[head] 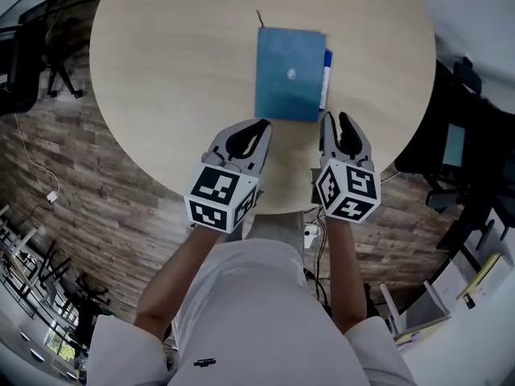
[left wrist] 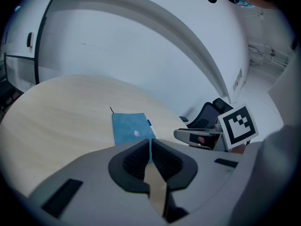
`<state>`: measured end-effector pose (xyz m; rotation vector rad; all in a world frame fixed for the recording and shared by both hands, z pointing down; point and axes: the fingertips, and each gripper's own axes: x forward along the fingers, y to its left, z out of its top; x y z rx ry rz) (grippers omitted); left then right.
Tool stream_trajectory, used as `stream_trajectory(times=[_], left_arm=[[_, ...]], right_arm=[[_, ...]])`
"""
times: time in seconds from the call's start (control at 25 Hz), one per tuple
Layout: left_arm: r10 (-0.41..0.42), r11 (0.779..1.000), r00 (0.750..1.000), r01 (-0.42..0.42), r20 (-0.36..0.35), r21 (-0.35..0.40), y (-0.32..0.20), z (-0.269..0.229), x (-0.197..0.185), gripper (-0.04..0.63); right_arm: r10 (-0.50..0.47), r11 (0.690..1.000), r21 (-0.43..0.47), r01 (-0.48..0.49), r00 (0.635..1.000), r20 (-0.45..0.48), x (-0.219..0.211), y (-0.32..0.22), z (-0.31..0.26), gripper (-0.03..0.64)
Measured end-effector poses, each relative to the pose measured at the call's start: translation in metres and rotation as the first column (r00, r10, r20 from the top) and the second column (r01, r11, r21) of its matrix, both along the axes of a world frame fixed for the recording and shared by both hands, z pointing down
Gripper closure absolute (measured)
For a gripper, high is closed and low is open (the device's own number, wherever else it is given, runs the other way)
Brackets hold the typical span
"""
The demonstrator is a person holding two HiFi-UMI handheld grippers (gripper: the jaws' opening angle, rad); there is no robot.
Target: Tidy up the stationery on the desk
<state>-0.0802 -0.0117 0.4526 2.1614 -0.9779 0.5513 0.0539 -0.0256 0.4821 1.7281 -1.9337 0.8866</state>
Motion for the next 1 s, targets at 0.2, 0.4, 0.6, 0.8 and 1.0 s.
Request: stream_trajectory(times=[0.2, 0.4, 0.6, 0.8, 1.0], left_arm=[[0.015, 0.999, 1.000, -0.015, -0.008, 0.029, 0.030, -0.041, -0.013, 0.565], [0.039, 0.997, 0.999, -0.036, -0.031, 0.073, 0.063, -0.084, -0.030, 0.565], [0.037, 0.994, 0.997, -0.029, -0.073, 0.110, 0.086, -0.121, -0.041, 0.566], [0.020, 0.991, 0.996, -0.009, -0.082, 0.131, 0.102, -0.149, -0.048, 0.566], [-0.016, 0.986, 0.996, 0.030, -0.089, 0.161, 0.105, -0.168, -0.043, 0.566]], right_arm=[[-0.024, 0.999, 0.047, 0.025, 1.000, -0.014, -0.021, 0.033, -0.057, 0.485], [-0.023, 0.995, 0.094, 0.023, 1.000, 0.002, -0.048, 0.073, -0.112, 0.512], [-0.020, 0.993, 0.115, 0.017, 1.000, 0.019, -0.066, 0.110, -0.152, 0.523], [-0.019, 0.989, 0.145, 0.013, 0.999, 0.040, -0.072, 0.132, -0.183, 0.526], [-0.047, 0.980, 0.196, 0.034, 0.997, 0.062, -0.070, 0.133, -0.207, 0.528]])
